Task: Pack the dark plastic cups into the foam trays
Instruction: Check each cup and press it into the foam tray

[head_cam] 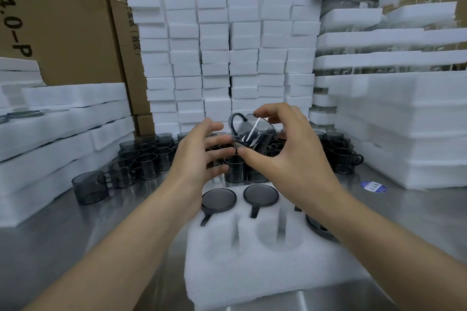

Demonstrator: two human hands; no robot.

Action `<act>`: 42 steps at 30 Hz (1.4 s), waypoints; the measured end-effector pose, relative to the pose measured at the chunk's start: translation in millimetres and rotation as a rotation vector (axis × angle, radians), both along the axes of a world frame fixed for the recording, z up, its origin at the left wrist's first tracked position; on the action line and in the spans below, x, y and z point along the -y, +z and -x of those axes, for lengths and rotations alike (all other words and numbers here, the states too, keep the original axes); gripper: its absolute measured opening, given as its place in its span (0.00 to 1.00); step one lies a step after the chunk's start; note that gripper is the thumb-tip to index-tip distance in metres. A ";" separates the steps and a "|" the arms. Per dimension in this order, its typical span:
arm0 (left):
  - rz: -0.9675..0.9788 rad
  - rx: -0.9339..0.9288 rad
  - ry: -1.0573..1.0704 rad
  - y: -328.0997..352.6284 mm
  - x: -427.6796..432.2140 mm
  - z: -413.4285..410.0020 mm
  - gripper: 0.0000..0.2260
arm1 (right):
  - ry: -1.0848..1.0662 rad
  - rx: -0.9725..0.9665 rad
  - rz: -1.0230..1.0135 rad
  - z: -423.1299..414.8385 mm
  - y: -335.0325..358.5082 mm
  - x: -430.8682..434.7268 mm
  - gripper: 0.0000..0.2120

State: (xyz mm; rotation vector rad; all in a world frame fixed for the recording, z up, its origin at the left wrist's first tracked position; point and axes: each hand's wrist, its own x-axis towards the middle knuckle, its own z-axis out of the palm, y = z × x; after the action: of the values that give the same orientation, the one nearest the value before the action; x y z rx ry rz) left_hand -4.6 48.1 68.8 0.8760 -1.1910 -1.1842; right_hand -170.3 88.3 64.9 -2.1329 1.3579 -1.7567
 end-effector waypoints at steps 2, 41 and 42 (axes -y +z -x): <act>-0.003 -0.008 -0.092 3.0 -3.8 0.2 0.23 | -0.019 -0.026 0.009 -0.2 -0.1 0.3 0.24; 0.030 -0.081 -0.191 5.4 -2.1 -5.9 0.18 | 0.148 0.118 -0.211 -3.0 -0.8 0.5 0.22; 0.033 -0.080 -0.196 5.3 -2.7 -5.6 0.17 | 0.179 0.145 -0.251 -2.7 0.2 0.7 0.21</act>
State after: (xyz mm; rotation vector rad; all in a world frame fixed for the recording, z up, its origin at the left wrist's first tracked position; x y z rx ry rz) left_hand 0.9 50.9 74.1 0.6917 -1.2485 -1.3407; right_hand -167.6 87.5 65.1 -1.8913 1.2354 -1.5487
